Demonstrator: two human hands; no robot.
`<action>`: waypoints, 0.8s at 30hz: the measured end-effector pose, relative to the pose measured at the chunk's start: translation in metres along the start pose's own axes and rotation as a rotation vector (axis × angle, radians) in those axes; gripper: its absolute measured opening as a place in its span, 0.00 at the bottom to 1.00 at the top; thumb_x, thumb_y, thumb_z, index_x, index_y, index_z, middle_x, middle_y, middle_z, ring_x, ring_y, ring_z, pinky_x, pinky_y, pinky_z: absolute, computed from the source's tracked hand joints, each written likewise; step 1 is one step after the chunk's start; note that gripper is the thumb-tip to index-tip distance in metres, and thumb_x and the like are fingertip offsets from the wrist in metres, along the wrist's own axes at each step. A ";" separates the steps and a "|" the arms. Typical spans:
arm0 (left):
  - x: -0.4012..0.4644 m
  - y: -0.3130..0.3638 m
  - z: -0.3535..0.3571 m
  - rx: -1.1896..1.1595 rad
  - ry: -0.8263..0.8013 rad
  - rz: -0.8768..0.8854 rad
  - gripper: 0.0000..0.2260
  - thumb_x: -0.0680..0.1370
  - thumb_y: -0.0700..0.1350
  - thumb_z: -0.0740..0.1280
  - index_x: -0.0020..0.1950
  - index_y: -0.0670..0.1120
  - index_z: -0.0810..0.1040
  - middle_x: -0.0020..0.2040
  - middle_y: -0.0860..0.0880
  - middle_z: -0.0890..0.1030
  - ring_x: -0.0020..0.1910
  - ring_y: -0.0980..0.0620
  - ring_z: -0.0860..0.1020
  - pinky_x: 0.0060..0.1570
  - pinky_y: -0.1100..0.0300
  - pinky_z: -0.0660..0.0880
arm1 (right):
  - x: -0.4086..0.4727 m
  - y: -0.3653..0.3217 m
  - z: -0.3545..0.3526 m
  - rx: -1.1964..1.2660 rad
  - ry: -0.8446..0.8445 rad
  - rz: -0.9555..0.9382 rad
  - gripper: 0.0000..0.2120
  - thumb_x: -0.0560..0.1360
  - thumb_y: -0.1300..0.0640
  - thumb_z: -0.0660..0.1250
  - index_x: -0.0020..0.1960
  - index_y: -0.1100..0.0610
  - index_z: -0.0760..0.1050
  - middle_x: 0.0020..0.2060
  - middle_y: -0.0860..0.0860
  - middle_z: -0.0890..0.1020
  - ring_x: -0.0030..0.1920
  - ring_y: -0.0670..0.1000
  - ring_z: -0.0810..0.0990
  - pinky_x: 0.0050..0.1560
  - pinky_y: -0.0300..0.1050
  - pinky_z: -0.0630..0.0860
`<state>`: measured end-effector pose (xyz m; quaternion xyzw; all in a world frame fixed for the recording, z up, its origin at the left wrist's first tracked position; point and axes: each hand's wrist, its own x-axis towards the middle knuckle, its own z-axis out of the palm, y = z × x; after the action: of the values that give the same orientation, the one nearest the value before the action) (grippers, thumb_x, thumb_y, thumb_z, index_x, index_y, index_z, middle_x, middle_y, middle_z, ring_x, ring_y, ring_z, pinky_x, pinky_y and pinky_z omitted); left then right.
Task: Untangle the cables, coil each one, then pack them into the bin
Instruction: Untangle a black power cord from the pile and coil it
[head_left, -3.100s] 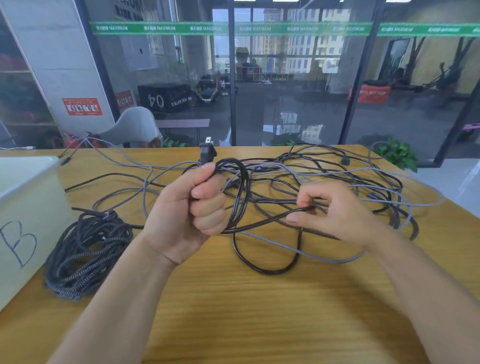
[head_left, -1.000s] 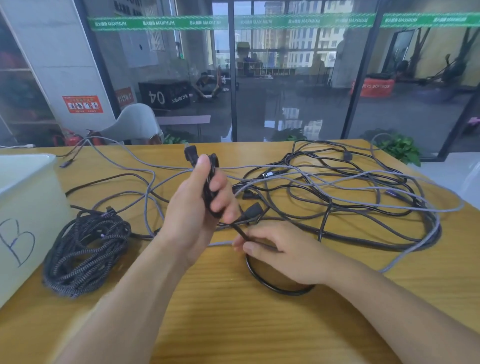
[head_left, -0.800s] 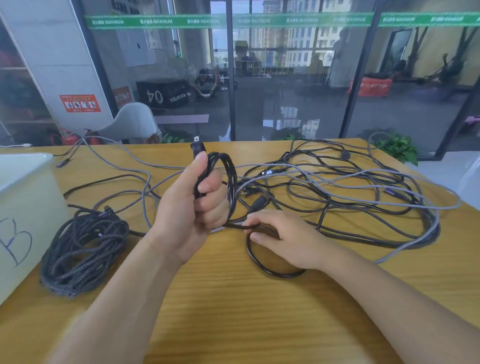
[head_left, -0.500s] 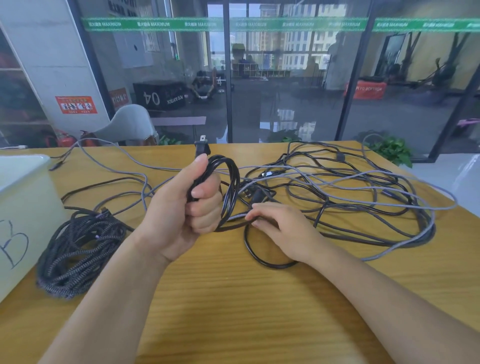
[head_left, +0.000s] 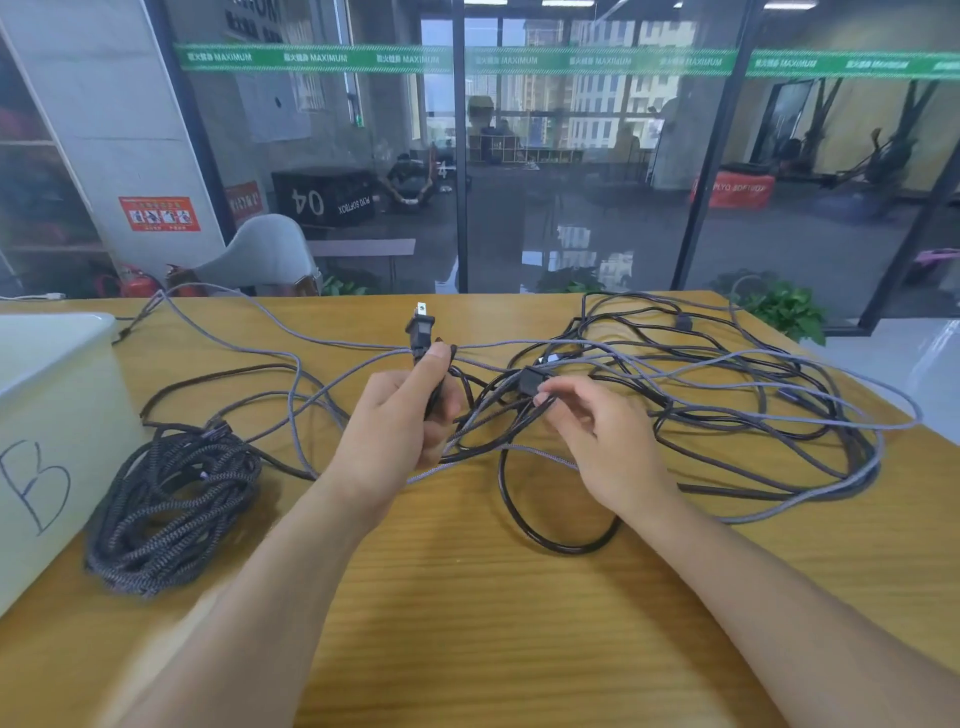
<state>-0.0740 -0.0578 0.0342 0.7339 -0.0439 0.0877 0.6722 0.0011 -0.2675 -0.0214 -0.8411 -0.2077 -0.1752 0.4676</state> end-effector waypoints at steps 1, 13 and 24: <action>0.000 -0.001 0.001 0.031 0.009 0.012 0.24 0.87 0.55 0.56 0.35 0.44 0.71 0.28 0.48 0.59 0.27 0.50 0.55 0.30 0.56 0.52 | 0.001 -0.002 -0.002 0.094 -0.021 0.010 0.10 0.82 0.47 0.68 0.61 0.47 0.82 0.47 0.43 0.87 0.49 0.43 0.85 0.52 0.49 0.83; 0.030 0.036 -0.006 -0.057 0.101 0.081 0.24 0.87 0.58 0.56 0.36 0.46 0.70 0.28 0.50 0.59 0.29 0.51 0.55 0.32 0.53 0.50 | 0.074 -0.046 -0.035 0.203 -0.097 -0.028 0.09 0.84 0.60 0.67 0.61 0.53 0.82 0.51 0.49 0.87 0.51 0.48 0.87 0.51 0.47 0.86; 0.069 0.143 -0.017 -0.059 0.137 0.230 0.25 0.87 0.56 0.56 0.35 0.46 0.74 0.25 0.51 0.61 0.25 0.53 0.56 0.26 0.61 0.53 | 0.150 -0.157 -0.072 0.460 -0.028 -0.175 0.08 0.82 0.61 0.70 0.60 0.56 0.81 0.49 0.53 0.87 0.55 0.53 0.85 0.54 0.44 0.83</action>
<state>-0.0339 -0.0507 0.1888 0.6962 -0.0842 0.2126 0.6804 0.0412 -0.2265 0.2006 -0.6937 -0.3207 -0.1516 0.6269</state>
